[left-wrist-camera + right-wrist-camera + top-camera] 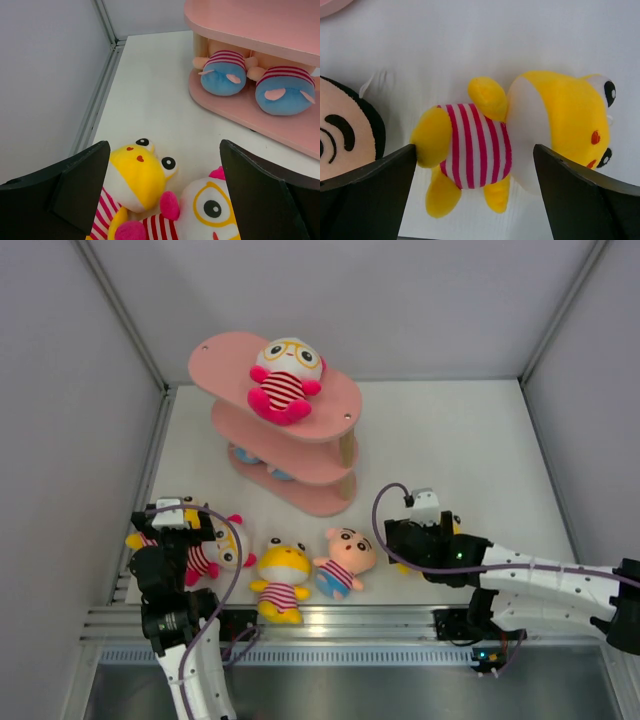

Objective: Place and organize the stuffed toys onto the shelf

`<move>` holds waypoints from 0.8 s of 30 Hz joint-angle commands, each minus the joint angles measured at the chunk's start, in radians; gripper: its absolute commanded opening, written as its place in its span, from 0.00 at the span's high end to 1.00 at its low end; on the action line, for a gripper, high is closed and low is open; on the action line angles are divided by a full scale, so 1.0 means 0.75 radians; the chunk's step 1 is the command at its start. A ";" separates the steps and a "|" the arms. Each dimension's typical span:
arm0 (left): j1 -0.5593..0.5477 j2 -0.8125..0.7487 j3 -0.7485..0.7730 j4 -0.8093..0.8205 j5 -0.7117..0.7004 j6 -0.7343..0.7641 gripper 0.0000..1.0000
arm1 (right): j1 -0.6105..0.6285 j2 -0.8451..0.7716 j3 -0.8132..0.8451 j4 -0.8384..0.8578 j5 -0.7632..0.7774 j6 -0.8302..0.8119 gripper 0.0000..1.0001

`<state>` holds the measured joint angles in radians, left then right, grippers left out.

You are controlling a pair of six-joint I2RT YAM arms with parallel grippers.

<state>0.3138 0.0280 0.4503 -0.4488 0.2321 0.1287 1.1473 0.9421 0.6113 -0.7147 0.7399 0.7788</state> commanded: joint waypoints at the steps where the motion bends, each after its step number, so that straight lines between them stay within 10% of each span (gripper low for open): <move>1: 0.013 -0.015 -0.003 0.079 0.036 -0.006 0.03 | 0.012 0.022 0.087 0.057 0.038 -0.003 0.01; 24: 0.013 -0.013 -0.007 0.077 0.048 0.002 0.04 | 0.039 -0.205 -0.169 0.106 -0.189 0.207 0.14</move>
<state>0.3145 0.0280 0.4500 -0.4484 0.2569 0.1295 1.1568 0.7582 0.4965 -0.6811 0.6250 0.8780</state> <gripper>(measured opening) 0.964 0.871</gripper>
